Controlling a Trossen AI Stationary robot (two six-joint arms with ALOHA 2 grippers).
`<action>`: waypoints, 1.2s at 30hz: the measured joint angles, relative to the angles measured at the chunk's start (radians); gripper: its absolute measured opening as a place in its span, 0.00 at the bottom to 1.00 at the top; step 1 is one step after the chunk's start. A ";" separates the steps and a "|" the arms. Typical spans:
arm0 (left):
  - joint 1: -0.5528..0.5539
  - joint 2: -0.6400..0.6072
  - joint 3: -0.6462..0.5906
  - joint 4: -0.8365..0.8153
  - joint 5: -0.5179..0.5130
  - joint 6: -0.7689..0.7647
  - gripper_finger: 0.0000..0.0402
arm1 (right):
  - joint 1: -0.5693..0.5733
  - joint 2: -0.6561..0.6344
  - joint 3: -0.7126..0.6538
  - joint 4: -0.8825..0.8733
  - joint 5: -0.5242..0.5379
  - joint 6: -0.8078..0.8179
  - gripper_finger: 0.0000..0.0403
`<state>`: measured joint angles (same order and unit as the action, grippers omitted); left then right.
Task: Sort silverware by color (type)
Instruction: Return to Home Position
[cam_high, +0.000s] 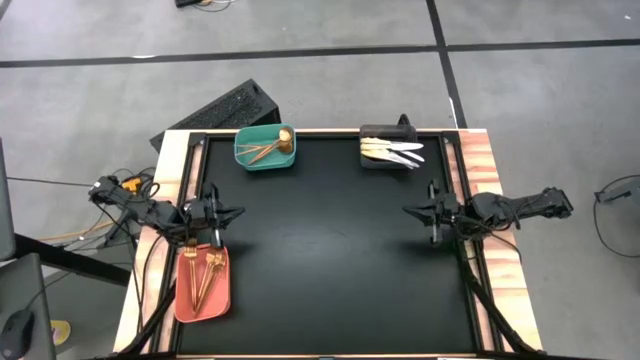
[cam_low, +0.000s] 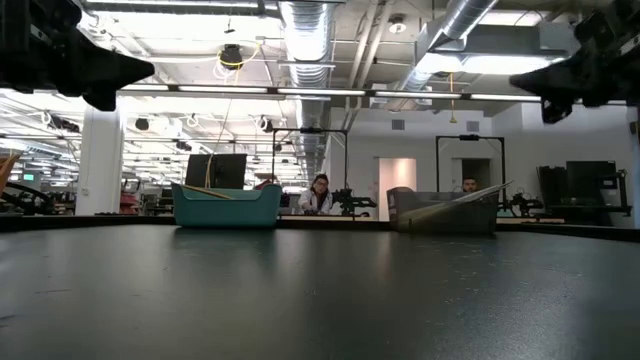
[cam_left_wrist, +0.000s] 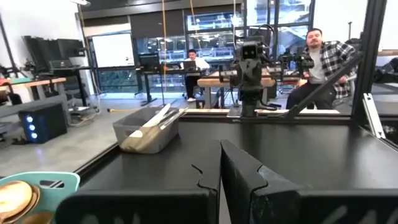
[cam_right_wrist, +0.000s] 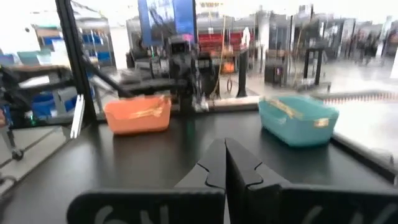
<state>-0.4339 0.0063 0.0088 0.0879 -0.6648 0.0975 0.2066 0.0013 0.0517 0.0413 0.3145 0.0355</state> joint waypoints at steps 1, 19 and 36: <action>0.000 0.000 0.000 0.000 -0.004 -0.006 0.00 | 0.000 0.000 -0.003 -0.021 0.000 0.017 0.03; 0.000 0.000 -0.001 0.003 -0.005 -0.037 0.00 | 0.000 0.072 -0.019 -0.049 -0.001 -0.041 0.03; 0.000 0.000 -0.002 0.003 -0.005 -0.031 0.00 | 0.000 0.072 -0.020 -0.051 -0.001 -0.115 0.03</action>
<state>-0.4339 0.0063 0.0071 0.0906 -0.6693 0.0669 0.2066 0.0738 0.0319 -0.0097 0.3134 -0.0792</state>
